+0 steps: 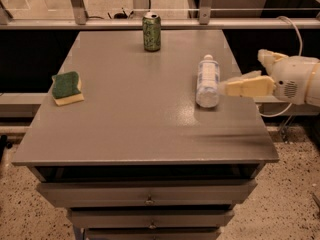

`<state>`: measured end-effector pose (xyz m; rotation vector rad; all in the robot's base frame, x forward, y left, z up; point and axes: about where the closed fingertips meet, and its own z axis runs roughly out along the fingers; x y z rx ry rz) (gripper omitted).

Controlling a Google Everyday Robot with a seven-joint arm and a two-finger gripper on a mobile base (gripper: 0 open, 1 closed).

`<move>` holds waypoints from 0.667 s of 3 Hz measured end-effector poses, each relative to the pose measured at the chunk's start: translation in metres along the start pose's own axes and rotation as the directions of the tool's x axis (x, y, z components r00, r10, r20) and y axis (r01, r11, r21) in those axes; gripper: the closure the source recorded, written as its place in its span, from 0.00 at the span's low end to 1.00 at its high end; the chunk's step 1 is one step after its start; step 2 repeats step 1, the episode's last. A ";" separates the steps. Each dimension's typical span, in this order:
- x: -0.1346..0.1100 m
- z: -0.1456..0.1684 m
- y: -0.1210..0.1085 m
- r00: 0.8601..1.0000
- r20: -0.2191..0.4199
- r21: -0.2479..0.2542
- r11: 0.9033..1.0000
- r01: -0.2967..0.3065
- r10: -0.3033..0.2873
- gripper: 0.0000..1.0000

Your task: Knock blue plastic bottle over

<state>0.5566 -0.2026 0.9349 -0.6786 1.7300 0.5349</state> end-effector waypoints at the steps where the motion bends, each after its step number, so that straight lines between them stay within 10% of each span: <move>1: 0.003 -0.021 0.000 0.996 0.005 -0.010 0.996 0.090 -0.090 0.00; 2: 0.003 -0.021 0.000 0.996 0.005 -0.010 0.996 0.090 -0.090 0.00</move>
Offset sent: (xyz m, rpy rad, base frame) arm 0.0000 0.0000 0.0000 0.0000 0.0000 0.0000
